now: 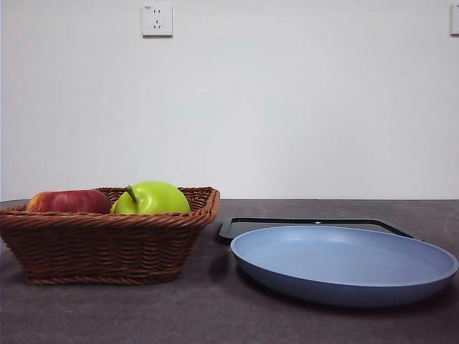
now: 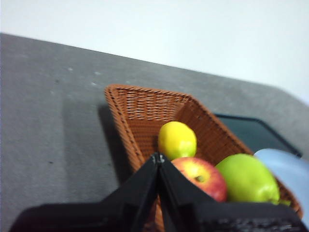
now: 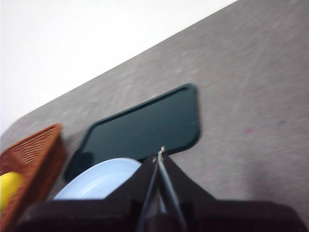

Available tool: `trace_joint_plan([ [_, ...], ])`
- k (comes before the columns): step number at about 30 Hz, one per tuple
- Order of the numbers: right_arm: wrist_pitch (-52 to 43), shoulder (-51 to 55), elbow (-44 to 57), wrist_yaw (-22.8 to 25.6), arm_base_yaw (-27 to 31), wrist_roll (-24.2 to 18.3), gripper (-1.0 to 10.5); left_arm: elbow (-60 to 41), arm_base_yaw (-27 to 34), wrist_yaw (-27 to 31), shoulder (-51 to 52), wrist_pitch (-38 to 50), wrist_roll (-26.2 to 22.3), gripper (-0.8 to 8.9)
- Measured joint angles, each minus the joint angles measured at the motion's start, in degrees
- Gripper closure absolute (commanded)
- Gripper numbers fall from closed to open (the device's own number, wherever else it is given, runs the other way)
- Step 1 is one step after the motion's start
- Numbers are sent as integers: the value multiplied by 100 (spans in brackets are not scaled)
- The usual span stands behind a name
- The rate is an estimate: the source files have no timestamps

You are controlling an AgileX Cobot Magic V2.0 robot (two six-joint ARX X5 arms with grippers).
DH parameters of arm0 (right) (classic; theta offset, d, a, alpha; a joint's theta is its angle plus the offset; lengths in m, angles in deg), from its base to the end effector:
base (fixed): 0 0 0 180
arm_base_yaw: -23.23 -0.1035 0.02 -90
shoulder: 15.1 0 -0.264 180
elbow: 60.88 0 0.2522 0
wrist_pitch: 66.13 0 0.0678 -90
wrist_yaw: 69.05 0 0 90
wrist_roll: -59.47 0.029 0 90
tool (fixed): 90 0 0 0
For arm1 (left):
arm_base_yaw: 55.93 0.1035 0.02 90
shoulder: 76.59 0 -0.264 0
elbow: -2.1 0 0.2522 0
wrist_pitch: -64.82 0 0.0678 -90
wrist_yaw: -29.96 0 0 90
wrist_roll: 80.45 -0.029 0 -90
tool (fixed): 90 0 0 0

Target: Take the lemon from the basket,put the lemon in the plate,hand out the plate

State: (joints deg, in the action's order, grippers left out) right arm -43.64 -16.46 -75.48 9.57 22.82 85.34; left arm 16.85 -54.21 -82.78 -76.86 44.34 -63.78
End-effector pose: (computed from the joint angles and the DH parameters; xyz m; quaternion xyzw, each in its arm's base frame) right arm 0.0965 0.0064 0.1521 0.2294 0.1011 0.0818 0.9646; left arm 0.0945 -0.0084 0.1579 -0.1533 0.0770 -0.1728 0.9699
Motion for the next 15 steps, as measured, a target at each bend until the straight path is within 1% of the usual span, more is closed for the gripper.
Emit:
trace_joint_plan([
  [3, 66, -96, -26, -63, 0, 66, 943, 2, 2, 7, -4, 39, 461, 806],
  [6, 315, -339, -155, -66, 0, 96, 943, 85, 2, 9, -129, -55, 688, 806],
  [10, 439, -813, -597, -66, 0, 122, 943, 529, 2, 11, -538, -140, 804, 806],
  [15, 446, -1467, -1303, -101, 0, 87, 943, 1198, 2, -61, -1373, -118, 721, 806],
])
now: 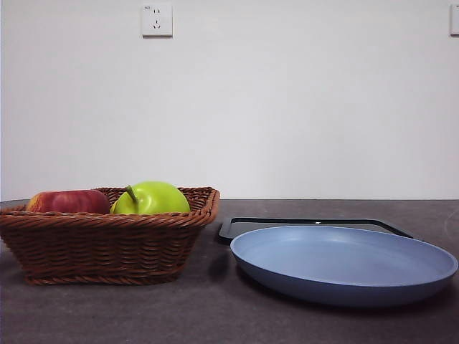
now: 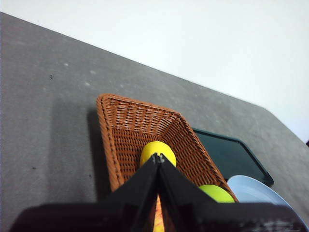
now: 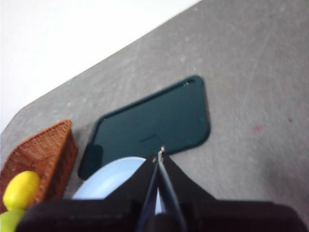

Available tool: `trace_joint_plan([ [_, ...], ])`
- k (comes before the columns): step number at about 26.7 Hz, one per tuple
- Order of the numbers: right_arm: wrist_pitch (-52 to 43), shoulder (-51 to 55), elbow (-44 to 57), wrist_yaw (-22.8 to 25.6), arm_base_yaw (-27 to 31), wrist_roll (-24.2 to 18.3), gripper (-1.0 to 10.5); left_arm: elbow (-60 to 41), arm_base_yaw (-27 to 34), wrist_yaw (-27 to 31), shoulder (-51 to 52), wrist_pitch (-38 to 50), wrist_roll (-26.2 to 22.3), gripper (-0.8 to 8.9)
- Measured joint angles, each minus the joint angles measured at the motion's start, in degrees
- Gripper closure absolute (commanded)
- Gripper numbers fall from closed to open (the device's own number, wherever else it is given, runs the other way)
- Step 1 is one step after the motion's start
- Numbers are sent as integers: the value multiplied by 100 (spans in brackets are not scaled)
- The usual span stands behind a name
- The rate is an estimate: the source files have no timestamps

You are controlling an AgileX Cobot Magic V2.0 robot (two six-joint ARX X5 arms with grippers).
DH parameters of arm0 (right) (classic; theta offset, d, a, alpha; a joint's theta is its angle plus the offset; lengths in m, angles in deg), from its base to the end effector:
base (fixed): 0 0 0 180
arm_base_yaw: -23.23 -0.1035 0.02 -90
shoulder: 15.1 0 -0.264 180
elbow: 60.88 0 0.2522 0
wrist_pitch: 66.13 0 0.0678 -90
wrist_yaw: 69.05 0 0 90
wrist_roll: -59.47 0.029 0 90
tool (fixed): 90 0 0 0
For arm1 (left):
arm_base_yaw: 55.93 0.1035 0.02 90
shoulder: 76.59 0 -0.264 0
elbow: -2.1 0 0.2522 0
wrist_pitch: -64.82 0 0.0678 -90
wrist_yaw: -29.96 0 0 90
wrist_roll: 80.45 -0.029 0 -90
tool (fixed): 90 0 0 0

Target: Take the lemon from the basket,put the lemon in the plate,hand out the plate

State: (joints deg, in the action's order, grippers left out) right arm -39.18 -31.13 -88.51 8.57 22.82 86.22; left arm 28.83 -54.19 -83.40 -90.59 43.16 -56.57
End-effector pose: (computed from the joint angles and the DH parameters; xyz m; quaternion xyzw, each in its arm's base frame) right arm 0.1060 0.0070 0.2017 0.2414 0.1548 0.0767 0.9549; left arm 0.1034 -0.0084 0.2083 -0.2191 0.1130 -0.1672 0.9546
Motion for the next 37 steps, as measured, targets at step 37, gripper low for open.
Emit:
trace_joint_plan([
  [37, 2800, -5788, -3233, -1121, -494, -2463, 648, 3877, -1314, -306, -4269, -2549, -1998, 447],
])
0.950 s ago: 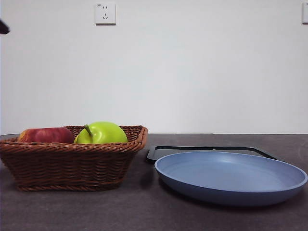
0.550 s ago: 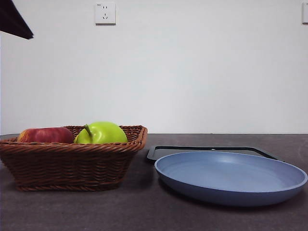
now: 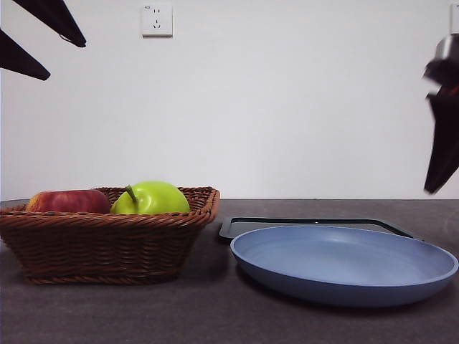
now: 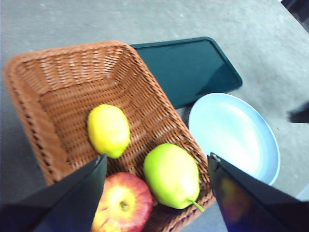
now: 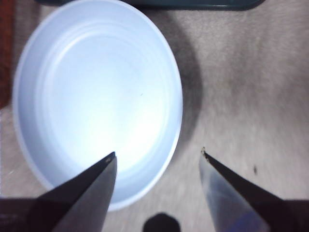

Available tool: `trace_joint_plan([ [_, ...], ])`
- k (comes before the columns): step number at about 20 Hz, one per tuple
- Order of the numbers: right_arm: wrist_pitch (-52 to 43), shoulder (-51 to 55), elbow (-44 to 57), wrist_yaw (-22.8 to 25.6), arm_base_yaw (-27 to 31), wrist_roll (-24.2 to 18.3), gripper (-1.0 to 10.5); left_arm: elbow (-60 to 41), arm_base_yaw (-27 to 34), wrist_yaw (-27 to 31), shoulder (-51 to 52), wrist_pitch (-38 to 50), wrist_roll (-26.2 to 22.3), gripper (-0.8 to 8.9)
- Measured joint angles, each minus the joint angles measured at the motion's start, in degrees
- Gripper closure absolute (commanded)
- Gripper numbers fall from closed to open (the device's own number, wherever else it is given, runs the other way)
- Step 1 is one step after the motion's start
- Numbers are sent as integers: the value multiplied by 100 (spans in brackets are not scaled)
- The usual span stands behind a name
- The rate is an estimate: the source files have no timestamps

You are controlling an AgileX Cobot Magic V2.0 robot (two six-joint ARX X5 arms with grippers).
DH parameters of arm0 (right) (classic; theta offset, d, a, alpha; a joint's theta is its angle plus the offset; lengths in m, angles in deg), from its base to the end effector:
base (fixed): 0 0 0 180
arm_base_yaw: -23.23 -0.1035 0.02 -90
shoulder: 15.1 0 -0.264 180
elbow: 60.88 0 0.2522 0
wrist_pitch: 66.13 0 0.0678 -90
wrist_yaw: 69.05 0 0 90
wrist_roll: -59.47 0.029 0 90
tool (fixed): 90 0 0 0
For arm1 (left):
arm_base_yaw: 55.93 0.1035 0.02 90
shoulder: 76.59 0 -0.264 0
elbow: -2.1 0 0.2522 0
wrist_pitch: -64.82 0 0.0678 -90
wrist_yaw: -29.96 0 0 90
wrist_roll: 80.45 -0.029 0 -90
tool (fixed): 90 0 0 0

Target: Take the lemon from the basket,put the lemon in the plate,hand out the plate

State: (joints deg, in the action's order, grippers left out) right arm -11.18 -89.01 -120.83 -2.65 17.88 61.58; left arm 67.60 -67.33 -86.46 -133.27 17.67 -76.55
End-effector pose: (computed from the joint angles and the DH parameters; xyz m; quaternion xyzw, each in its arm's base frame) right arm 0.2235 0.0326 0.2083 0.1044 0.5623 0.1958 0.7966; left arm 0.1913 -0.0517 0.3046 -0.0733 0.3357 -0.2949 0.8916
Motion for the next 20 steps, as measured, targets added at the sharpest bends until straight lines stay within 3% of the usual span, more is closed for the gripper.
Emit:
trace_joint_plan([
  [5, -699, -946, 0, -4, -63, 149, 650, 0, -9, -2, 0, 0, 17, 447],
  [8, -931, -1303, 0, -35, -66, 251, 735, 0, -9, -2, 0, -2, 17, 447],
  [14, -951, -1425, 0, -42, -66, 323, 931, 0, -9, -2, 0, 0, 17, 447],
  [20, -881, -1419, 0, -44, -61, 341, 943, 0, -22, -2, 0, 0, 24, 447],
])
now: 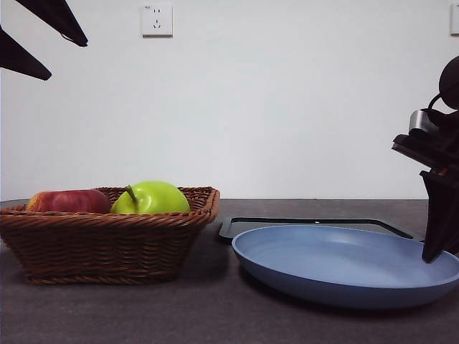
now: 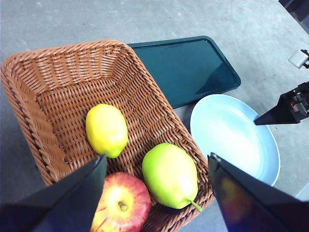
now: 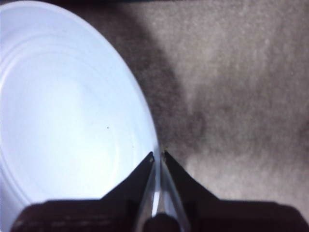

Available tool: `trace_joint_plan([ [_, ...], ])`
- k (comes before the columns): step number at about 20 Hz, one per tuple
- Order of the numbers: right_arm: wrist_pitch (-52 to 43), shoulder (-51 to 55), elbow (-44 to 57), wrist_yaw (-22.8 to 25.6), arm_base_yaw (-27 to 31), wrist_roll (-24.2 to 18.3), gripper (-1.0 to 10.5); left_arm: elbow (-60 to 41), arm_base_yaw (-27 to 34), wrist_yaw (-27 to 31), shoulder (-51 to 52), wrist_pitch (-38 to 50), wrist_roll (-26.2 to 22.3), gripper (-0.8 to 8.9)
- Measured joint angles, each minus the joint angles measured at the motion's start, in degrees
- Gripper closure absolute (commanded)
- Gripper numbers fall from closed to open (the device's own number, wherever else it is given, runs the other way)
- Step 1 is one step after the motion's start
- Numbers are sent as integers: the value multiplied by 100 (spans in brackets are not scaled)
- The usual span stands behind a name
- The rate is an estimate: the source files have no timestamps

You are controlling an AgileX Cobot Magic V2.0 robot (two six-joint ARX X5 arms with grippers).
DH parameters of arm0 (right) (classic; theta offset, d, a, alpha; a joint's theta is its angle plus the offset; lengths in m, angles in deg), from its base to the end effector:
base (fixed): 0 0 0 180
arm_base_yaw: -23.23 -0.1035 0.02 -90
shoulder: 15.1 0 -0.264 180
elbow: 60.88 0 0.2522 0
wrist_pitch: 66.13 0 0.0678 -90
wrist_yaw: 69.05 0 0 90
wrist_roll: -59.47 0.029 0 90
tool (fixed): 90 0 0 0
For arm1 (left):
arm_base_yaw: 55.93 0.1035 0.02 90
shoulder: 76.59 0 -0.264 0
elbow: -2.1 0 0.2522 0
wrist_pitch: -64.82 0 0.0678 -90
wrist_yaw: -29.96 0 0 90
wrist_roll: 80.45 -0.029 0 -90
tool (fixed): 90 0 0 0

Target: Take the lemon from the basket,put the lemon in the plate,hand out the plate

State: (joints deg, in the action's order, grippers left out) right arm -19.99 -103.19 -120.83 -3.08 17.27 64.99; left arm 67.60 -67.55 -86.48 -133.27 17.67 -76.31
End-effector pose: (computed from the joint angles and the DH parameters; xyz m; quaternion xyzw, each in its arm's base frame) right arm 0.2565 0.0387 0.1576 0.1318 0.6055 0.1773 0.7646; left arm 0.1911 -0.0525 0.3046 -0.0746 0.3365 -0.2960 0.8908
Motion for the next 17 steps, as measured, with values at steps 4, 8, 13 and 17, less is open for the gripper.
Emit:
trace_joint_plan([
  [4, 544, 413, 0, 22, 37, 7, 943, 0, -138, 4, -17, 15, 151, 407],
  [8, 1078, 1158, 2, 22, 42, 2, 943, 20, -573, 525, -249, 264, 321, 407],
  [13, 1333, 2205, 0, 22, 42, 4, 944, 767, -1021, 1720, -1182, 35, 267, 407],
  [17, 1390, 2741, 0, 24, 42, 2, 944, 1613, -1246, 2304, -2339, -413, 48, 407],
])
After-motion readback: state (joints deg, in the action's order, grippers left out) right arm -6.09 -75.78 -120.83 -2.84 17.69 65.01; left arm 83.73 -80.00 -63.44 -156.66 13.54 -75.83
